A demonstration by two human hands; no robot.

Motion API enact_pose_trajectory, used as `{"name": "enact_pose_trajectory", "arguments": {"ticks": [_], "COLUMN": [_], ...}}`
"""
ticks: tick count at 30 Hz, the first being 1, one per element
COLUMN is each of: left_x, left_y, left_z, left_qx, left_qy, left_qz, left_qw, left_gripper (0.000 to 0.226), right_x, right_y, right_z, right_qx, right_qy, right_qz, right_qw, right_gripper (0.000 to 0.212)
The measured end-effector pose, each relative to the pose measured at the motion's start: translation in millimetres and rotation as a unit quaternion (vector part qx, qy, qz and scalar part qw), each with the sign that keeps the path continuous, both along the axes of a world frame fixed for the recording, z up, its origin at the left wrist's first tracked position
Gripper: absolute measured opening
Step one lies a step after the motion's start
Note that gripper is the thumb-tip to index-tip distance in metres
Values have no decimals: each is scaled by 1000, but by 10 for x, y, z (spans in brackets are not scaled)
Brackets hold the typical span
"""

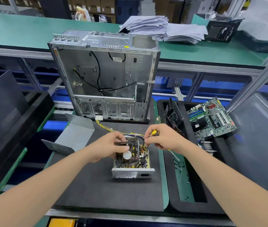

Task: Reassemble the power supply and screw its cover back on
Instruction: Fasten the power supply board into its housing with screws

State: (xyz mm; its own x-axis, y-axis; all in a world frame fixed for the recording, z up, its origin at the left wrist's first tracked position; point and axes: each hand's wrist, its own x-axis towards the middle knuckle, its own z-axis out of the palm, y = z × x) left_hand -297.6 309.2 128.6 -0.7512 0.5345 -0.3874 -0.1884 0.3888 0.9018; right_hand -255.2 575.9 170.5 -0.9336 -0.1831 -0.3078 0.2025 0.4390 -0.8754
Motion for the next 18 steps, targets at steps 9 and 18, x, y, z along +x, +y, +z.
{"name": "enact_pose_trajectory", "arguments": {"ticks": [9, 18], "left_x": [143, 156], "left_y": [42, -52], "left_z": [87, 16], "left_qx": [-134, -176], "left_qy": [233, 206], "left_qz": [-140, -215], "left_qw": [953, 938], "left_gripper": [26, 26], "right_x": [98, 205], "right_y": [80, 90], "right_z": [-111, -193], "right_qx": [29, 23], "right_qy": [-67, -105], "right_qz": [33, 29], "right_qw": [997, 994], "right_gripper": [8, 23]}}
